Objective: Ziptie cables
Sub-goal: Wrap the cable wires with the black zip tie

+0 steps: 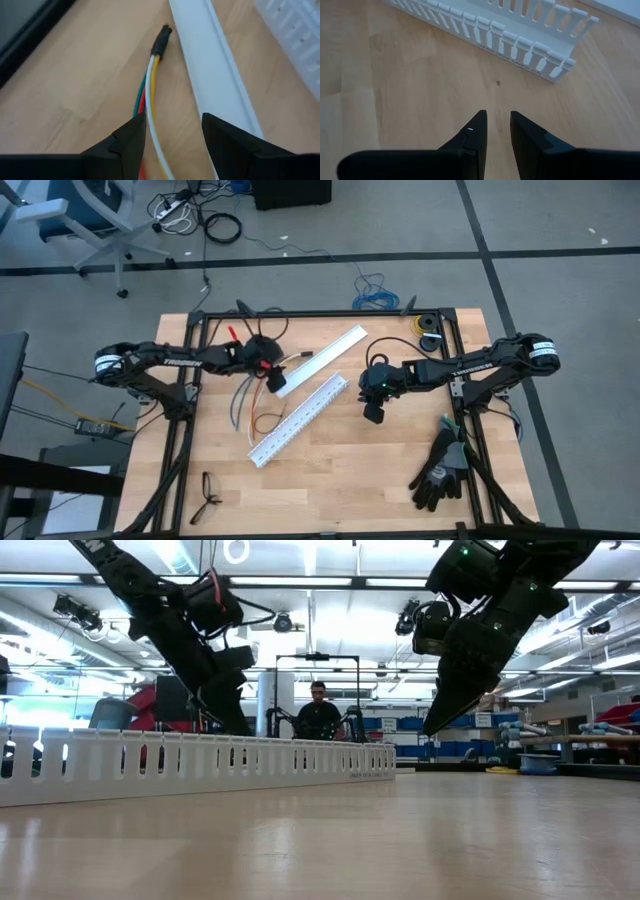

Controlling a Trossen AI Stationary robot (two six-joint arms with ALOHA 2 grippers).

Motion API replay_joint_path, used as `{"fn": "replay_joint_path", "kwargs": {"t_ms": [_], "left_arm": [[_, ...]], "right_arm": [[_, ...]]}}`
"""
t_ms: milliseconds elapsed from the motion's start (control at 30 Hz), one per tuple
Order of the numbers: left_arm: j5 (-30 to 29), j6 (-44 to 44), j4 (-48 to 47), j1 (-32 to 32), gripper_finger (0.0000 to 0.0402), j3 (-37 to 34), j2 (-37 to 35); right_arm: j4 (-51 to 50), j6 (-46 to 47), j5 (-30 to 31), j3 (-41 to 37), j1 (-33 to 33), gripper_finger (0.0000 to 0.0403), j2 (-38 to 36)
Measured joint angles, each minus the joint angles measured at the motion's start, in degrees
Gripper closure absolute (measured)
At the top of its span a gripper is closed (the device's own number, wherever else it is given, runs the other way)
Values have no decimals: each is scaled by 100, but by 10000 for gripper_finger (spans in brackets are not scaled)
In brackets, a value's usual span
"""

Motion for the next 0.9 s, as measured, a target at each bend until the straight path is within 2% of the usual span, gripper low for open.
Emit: {"fn": "replay_joint_path", "kwargs": {"t_ms": [233,367,467,700,900], "left_arm": [[186,222,-409,388,197,0,-1],[530,326,-324,563,197,0,57],[564,415,-225,673,197,0,180],[658,592,516,829,197,34,730],[683,882,548,839,197,663,1438]], "right_arm": [[-4,0,47,0,0,330,0],[-2,-38,289,0,1,330,0],[5,-55,422,0,0,330,0],[15,-55,451,0,0,330,0],[39,-87,451,0,0,330,0]]}}
